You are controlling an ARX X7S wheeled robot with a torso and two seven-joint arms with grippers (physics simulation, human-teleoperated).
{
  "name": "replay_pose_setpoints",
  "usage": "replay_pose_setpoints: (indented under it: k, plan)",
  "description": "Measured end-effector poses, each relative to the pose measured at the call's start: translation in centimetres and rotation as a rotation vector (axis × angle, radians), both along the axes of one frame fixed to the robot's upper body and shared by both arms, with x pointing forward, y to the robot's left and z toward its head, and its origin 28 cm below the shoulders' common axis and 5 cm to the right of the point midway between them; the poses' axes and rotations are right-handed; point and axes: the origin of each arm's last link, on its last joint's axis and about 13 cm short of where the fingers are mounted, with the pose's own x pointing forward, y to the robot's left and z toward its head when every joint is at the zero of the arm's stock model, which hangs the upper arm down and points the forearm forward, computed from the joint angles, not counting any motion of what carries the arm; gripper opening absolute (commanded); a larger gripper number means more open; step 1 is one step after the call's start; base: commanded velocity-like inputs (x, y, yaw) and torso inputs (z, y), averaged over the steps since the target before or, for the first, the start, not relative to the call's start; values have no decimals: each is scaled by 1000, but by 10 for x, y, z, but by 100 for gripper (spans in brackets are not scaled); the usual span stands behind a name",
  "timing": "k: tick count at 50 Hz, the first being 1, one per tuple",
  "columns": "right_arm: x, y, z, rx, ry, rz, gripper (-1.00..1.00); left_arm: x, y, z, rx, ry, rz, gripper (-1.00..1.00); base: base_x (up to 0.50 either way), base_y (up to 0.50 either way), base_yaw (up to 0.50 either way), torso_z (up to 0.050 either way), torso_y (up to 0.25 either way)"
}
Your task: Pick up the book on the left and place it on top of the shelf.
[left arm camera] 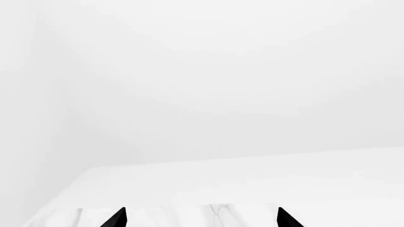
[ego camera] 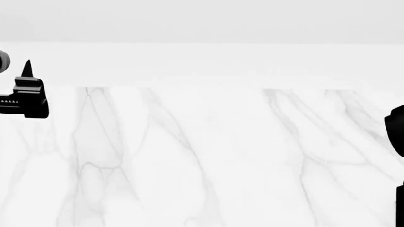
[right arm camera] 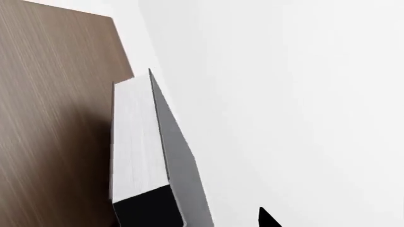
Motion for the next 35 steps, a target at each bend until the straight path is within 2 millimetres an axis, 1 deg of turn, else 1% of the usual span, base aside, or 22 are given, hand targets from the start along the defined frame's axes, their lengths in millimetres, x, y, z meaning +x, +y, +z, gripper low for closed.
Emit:
replay_pose_setpoints:
  k: [6, 11, 16, 25, 35]
  plan:
    - [2, 1, 1, -6, -5, 25, 100, 0, 0, -1, 1, 2, 0, 100, 0, 0, 0, 3, 0]
    - [9, 8, 5, -13, -18, 95, 100, 1, 0, -1, 2, 3, -1, 100, 0, 0, 0, 0, 2]
    - [20, 21, 14, -40, -37, 199, 100, 1, 0, -2, 5, 5, -1, 100, 0, 0, 0, 0, 0]
    - [39, 50, 33, -115, -61, 404, 100, 0, 0, -2, 6, 6, -2, 100, 0, 0, 0, 0, 0]
    - [52, 76, 50, -180, -93, 561, 100, 0, 0, -2, 7, 5, -1, 100, 0, 0, 0, 0, 0]
